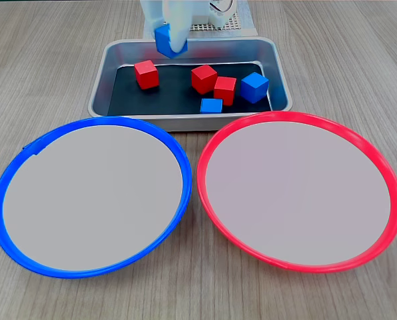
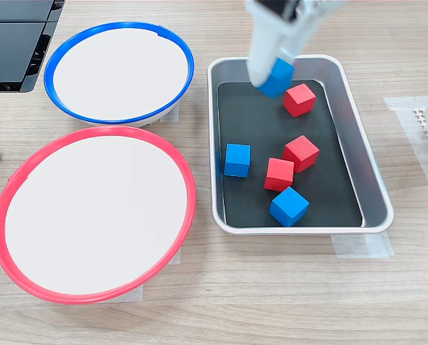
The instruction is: Move six blocks tray to matching dishes
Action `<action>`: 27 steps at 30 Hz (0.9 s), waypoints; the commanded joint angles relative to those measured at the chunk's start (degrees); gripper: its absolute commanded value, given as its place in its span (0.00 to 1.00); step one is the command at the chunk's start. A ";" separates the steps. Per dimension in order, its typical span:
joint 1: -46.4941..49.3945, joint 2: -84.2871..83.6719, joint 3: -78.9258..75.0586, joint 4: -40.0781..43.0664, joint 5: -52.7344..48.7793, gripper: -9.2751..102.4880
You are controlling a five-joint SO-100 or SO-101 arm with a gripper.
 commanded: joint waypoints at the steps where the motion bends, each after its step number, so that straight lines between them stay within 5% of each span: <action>1: 2.02 -4.83 -11.78 -3.43 7.12 0.08; 9: 4.04 -23.99 -21.36 -19.60 10.90 0.09; 15: 4.48 -28.21 -21.09 -24.26 11.78 0.26; 18: 3.96 -27.25 -21.01 -22.59 10.99 0.25; 21: 1.76 -23.29 -19.86 -15.91 6.86 0.08; 27: -9.05 -4.83 0.09 -4.66 -12.22 0.10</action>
